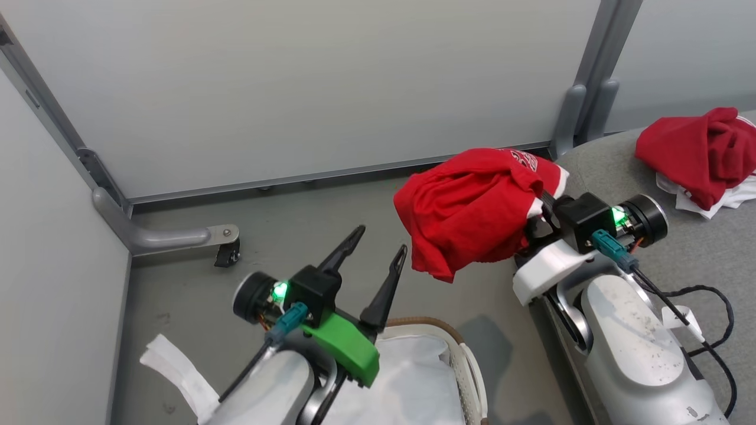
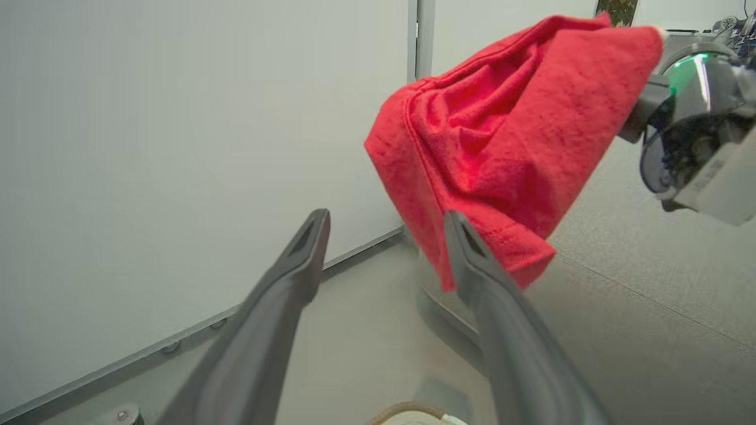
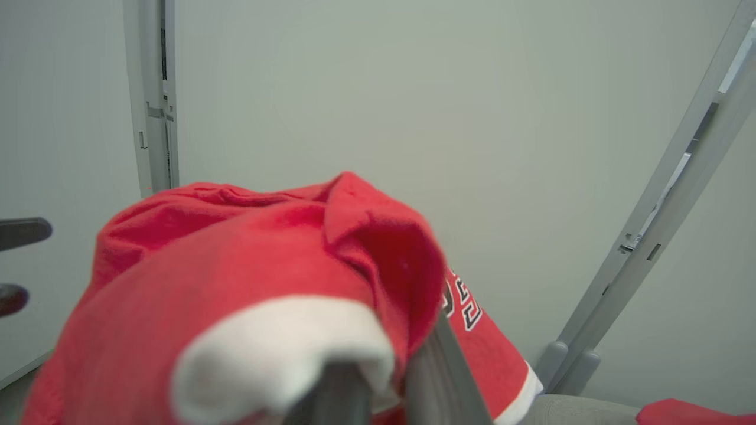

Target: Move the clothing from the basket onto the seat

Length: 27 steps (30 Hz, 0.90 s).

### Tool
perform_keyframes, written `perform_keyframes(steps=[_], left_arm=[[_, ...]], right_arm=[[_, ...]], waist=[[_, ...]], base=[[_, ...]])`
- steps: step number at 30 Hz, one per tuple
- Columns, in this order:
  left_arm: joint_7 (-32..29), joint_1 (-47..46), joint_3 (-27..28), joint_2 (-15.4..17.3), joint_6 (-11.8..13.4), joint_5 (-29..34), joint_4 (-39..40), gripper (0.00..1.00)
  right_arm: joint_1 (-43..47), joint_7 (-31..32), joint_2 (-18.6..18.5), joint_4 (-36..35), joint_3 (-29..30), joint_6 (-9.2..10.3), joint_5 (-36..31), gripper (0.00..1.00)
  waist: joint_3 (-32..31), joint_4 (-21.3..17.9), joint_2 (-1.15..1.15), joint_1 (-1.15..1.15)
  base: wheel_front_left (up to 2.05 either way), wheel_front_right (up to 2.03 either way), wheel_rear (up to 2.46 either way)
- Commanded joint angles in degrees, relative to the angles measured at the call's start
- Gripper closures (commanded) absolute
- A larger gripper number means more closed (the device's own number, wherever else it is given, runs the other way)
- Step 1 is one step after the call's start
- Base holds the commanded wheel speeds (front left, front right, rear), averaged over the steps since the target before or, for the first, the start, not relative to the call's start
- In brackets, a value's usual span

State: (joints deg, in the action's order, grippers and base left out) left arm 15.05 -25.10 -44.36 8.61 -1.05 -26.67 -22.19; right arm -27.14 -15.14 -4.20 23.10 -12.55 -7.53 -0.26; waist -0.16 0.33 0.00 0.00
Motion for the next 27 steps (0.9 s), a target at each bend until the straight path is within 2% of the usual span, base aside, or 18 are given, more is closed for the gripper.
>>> perform_keyframes(steps=[1,8,14,27], left_arm=[[0.14,2.14,0.49,-0.54,-0.52,0.74,0.22,0.00],[0.10,7.05,2.48,-2.35,-1.96,3.28,-0.27,0.00],[0.09,8.83,5.08,-3.53,-2.76,5.31,0.30,0.00],[0.10,7.48,9.21,-4.81,-4.51,10.01,1.17,0.00]], right_arm=[[1.30,-0.01,-0.24,-0.41,0.82,0.08,-0.50,1.00],[3.81,-0.01,-0.58,-0.71,3.56,0.08,-0.98,1.00],[4.41,-0.01,-1.09,-0.88,4.98,0.08,-1.27,1.00],[3.82,0.00,-2.17,-2.63,8.15,0.08,-1.88,1.00]], waist=[[0.02,-0.03,0.00,0.00],[0.26,-0.50,0.00,0.00],[0.81,-2.52,0.00,0.00],[6.30,-13.35,0.00,0.00]], base=[[0.00,0.00,0.00],[0.00,0.00,0.00],[0.00,0.00,0.00],[0.00,0.00,0.00]])
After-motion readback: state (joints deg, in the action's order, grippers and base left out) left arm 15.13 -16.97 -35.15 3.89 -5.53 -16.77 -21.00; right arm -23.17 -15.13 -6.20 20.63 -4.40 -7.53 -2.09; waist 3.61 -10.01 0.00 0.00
